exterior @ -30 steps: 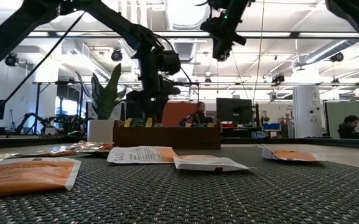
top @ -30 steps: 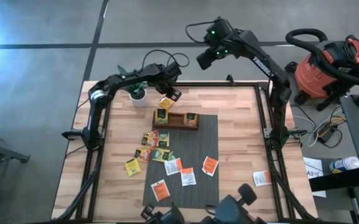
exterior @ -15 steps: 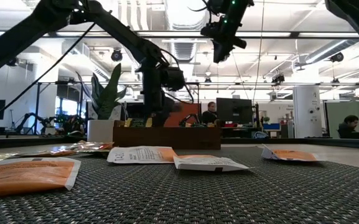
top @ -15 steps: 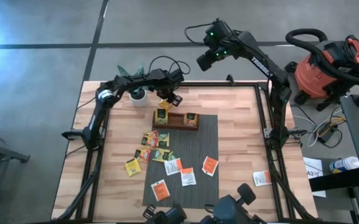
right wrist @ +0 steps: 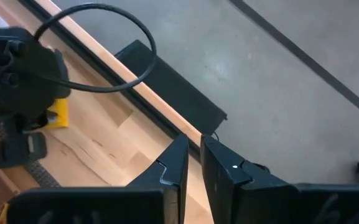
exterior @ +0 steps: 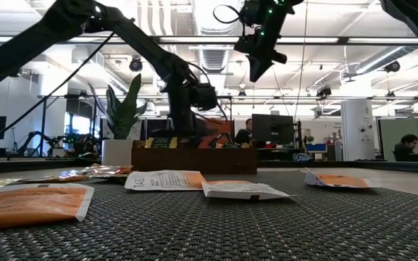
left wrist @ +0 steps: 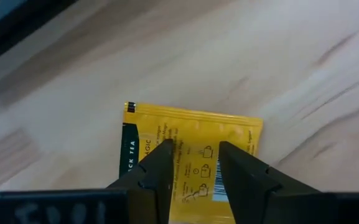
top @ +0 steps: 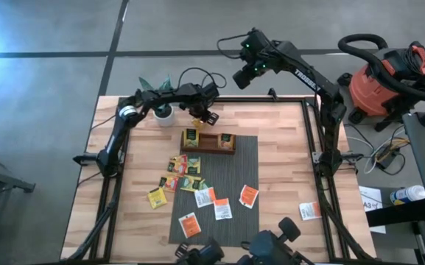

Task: Pick & Place Tea
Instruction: Put the orange tea bag into the right compartment of the wooden organizer

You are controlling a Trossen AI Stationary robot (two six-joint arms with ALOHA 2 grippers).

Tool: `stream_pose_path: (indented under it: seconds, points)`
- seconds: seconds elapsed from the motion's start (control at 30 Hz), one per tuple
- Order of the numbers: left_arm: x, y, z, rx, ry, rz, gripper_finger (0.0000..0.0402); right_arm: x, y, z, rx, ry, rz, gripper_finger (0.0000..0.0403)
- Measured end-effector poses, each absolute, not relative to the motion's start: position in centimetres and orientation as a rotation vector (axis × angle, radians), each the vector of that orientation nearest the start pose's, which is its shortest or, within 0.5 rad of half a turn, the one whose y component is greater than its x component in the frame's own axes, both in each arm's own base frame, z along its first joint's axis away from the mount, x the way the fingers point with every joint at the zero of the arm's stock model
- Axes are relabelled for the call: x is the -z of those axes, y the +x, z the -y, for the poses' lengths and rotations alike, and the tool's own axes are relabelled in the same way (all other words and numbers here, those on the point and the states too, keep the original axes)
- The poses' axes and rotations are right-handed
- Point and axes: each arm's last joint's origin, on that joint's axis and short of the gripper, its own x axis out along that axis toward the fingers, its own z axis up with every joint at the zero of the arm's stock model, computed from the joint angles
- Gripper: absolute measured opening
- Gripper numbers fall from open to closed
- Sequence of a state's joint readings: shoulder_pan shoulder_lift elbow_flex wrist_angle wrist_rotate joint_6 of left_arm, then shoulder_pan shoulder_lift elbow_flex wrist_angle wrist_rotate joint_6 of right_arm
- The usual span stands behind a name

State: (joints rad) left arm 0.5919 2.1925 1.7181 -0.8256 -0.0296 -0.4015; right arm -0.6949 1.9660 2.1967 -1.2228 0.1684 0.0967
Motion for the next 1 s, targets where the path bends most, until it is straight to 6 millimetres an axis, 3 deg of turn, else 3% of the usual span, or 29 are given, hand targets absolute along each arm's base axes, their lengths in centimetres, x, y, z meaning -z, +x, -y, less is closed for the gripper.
stream_pose_path:
  seconds: [0.33, 0.57, 1.0]
  points:
    - [-16.5, 40.0, -24.8, -0.705, -0.792, -0.876, 0.0123, -39.3, 29.5, 25.7, 0.849, 0.341, -0.915, 0.0043]
    - [-15.8, 41.2, -24.4, -0.715, -0.766, -0.885, 0.0123, -41.1, 27.9, 25.2, 0.871, 0.336, -0.864, 0.0043]
    - [-17.6, 41.9, -24.7, -0.532, -0.805, -0.955, 0.0123, -42.3, 26.9, 24.7, 0.896, 0.324, -0.834, 0.0043]
